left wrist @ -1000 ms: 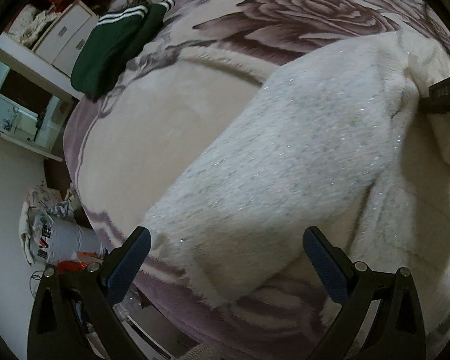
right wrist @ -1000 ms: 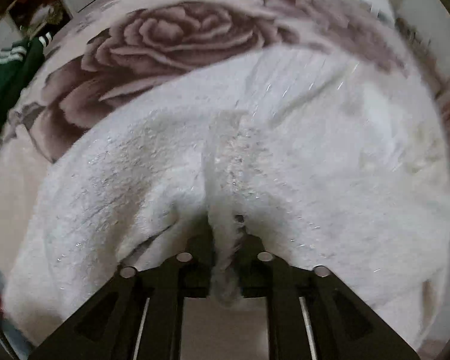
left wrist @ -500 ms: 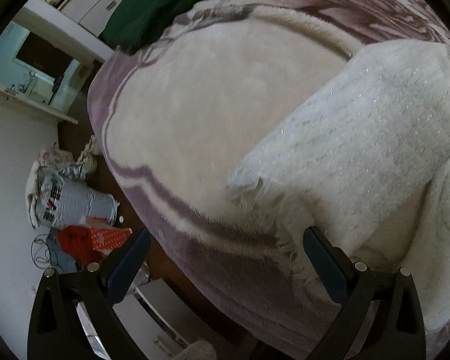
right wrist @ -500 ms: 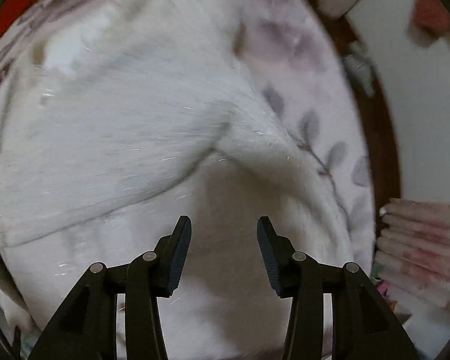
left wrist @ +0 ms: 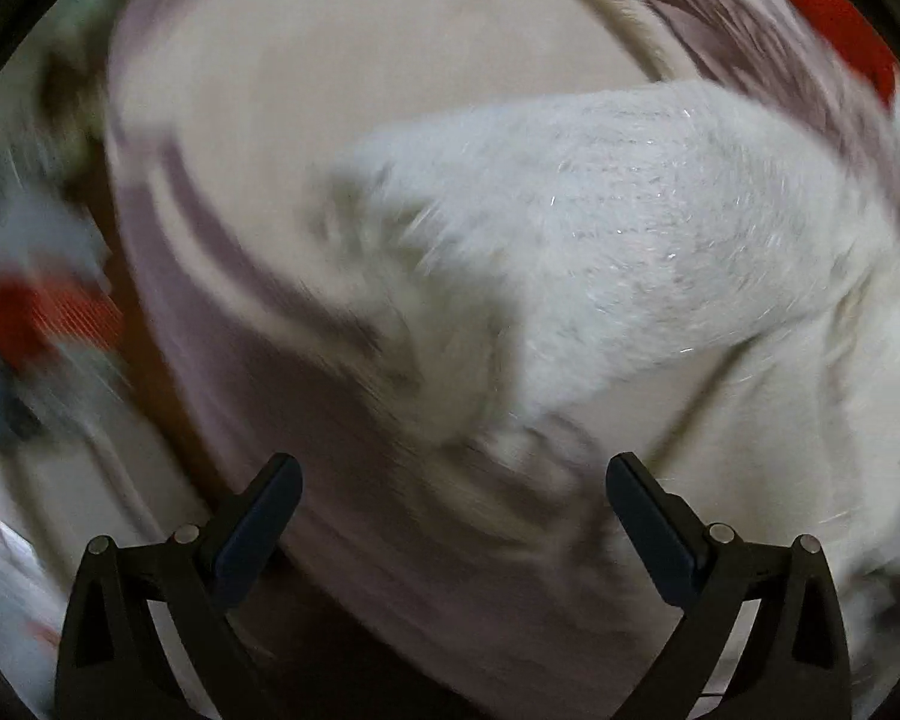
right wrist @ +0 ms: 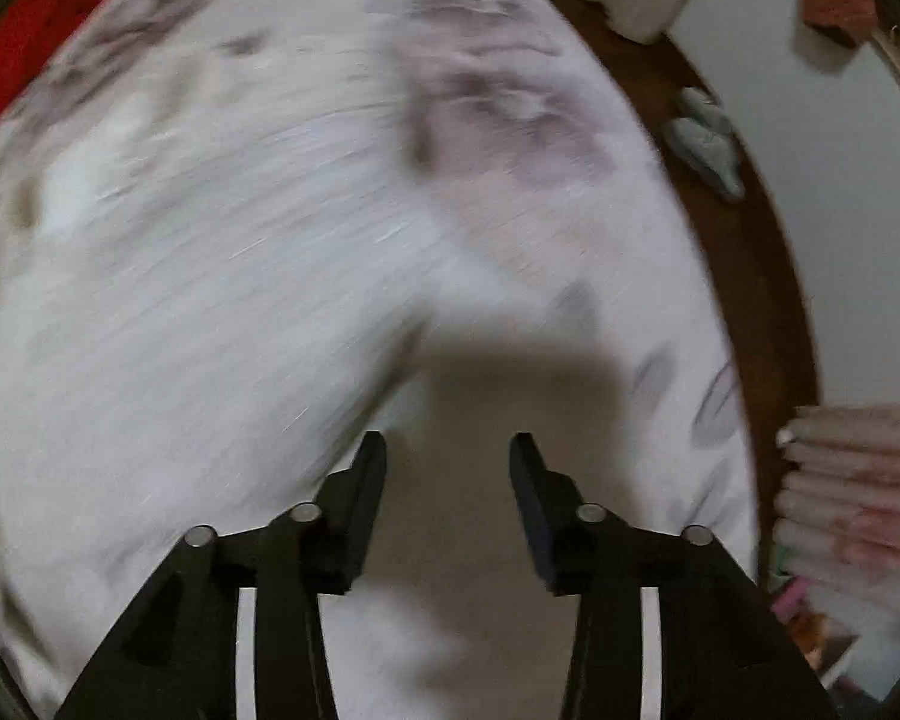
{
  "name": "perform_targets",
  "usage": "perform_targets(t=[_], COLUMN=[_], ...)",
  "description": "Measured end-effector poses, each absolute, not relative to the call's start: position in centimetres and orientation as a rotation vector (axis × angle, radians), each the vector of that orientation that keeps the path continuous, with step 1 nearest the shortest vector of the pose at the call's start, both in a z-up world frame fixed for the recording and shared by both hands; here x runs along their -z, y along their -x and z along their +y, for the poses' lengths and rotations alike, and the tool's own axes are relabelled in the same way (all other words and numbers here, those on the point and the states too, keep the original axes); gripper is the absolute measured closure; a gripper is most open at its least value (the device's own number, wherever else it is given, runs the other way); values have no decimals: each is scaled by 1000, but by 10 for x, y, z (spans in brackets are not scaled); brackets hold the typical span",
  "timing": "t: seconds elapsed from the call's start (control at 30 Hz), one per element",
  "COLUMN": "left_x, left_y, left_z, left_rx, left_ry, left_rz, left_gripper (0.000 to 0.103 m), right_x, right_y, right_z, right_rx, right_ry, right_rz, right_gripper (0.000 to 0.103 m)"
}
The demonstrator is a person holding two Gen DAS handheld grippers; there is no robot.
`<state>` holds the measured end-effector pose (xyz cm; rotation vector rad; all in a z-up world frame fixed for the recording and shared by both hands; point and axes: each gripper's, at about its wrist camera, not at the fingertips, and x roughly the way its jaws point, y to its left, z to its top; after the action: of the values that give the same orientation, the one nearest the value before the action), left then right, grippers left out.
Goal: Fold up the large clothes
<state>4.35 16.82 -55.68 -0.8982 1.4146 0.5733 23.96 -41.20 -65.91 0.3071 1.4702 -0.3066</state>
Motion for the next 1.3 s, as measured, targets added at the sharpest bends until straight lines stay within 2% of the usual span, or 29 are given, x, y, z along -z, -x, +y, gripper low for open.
perform_targets(t=[0.07,0.17,0.23,0.33,0.4,0.5,0.57,0.67,0.83,0.9,0.97,1.17,1.3], left_x=[576,597,603,600,589,570,556,539,505,478,446,382,364], left_y=[-23,1,6,-2,-9,-16,-17,-23,-66,-91,-117,-189,-245], left_z=[183,202,214,238,247,266,281,304,315,306,286,172,38], left_rx=[-528,-551,-602,-693,-710,-707,-709,-700,-649,-630,-589,-339,-77], left_ry=[1240,1543,1570,1457,1390,1285,1220,1163,1009,858,702,378,263], left_rz=[1300,1078,985,929,903,868,843,804,794,816,833,862,874], left_gripper=[1,6,26,72,84,88,89,92,92,92,92,93,93], right_x=[655,659,662,662,660,639,631,624,666,666,655,619,596], right_y=[-218,-190,-177,-178,-181,-200,-217,-229,-260,-262,-259,-237,-196], right_z=[-398,-367,-347,-303,-271,-228,-202,-174,-107,-99,-99,-152,-244], right_rx=[239,156,126,81,59,40,20,-8,24,75,90,63,147], right_ry=[-416,-575,-628,-621,-547,-360,-252,-148,183,236,259,17,-163], right_rz=[1479,1488,1488,1514,1516,1463,1436,1409,1521,1518,1495,1525,1528], right_gripper=[50,49,47,46,46,44,37,37,36,31,23,22,22])
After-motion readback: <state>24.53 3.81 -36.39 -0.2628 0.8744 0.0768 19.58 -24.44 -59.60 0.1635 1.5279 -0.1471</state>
